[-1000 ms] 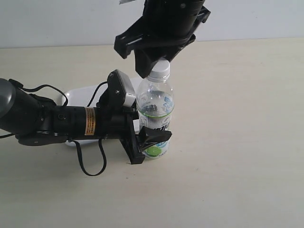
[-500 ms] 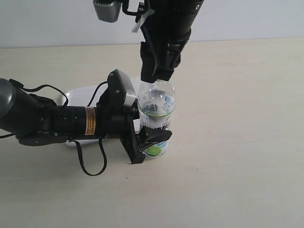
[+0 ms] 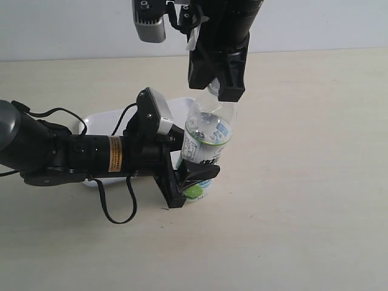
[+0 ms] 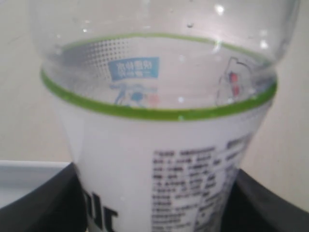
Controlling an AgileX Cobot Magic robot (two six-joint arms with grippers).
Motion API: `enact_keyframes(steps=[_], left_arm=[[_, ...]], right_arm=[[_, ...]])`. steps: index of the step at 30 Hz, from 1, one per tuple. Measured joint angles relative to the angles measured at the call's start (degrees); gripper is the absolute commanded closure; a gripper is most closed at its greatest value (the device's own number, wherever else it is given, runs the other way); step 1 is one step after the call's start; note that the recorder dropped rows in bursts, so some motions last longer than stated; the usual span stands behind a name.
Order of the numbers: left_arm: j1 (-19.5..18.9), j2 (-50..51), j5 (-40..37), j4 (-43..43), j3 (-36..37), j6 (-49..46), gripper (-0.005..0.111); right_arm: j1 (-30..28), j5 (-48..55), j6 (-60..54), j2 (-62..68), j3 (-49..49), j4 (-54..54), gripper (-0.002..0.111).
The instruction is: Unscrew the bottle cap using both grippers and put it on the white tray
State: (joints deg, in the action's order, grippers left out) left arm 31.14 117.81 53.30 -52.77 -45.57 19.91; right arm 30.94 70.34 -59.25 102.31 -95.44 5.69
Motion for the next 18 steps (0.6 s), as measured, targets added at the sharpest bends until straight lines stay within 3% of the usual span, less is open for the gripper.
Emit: enact_keyframes(steps=[6, 18], left_arm=[[0.0, 0.0, 0.0, -0.13, 0.0, 0.0, 0.107], [0.0, 0.0, 0.23, -0.46, 0.0, -0.37, 0.107]], right_arm=[[0.0, 0.0, 1.64, 0.0, -0.13, 0.12, 0.104], [0.0, 0.0, 9.2, 0.0, -4.84, 6.35, 0.069]])
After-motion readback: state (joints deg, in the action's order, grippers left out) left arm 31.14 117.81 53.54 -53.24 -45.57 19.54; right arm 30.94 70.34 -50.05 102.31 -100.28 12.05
